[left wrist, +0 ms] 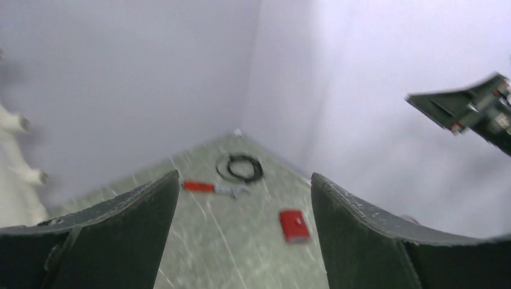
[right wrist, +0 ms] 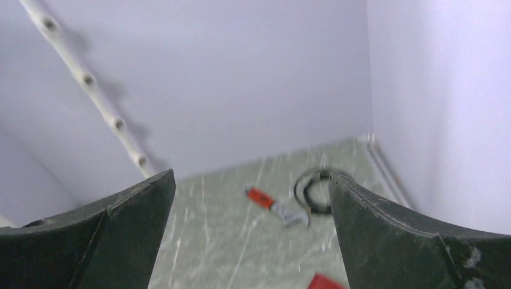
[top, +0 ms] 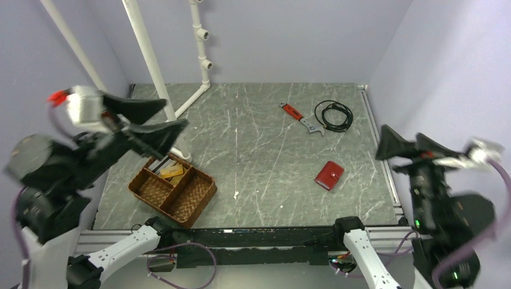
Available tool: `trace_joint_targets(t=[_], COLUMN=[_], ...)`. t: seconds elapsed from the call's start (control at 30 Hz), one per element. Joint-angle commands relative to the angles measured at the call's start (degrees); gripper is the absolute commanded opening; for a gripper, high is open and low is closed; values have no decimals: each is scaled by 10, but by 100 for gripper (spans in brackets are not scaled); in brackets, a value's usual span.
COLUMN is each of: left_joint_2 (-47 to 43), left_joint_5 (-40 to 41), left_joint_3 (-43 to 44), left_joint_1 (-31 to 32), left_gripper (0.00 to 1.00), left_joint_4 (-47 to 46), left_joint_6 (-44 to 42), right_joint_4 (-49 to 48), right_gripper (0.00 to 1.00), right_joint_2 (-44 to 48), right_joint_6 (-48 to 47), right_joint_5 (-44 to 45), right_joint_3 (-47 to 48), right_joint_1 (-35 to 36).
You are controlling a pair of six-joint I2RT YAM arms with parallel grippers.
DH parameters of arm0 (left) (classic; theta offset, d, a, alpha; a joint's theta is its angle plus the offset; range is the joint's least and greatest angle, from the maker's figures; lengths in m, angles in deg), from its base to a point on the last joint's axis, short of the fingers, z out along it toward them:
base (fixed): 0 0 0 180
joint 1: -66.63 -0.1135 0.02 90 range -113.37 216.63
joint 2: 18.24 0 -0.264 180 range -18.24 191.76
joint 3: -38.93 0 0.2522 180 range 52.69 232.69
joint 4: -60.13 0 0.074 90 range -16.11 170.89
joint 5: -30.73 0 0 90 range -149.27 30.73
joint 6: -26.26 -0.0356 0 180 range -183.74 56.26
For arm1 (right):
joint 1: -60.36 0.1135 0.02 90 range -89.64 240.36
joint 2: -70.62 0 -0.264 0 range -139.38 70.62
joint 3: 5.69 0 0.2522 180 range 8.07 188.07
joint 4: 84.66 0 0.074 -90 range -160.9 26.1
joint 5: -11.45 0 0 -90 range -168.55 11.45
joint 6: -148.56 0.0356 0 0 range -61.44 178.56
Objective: Put the credit cards into the card holder
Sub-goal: Reset both arms
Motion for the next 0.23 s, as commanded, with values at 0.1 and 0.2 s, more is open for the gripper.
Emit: trace_joint_targets(t=[0.1,0.2], left_joint_2=[-28,-44], left_joint_5=[112,127], left_joint_3=[44,45], left_joint_1=[-2,-2], left_gripper=[87,88], left_joint_4=[-2,-5], left_joint_6=[-85,-89], right_joint_4=[-29,-28], right_gripper=[100,100], right_joint_2=[38,44], right_joint_6=[-72,-87], right_joint_5=[11,17], right_joint_3=[77,73], right_joint_1=[1,-1])
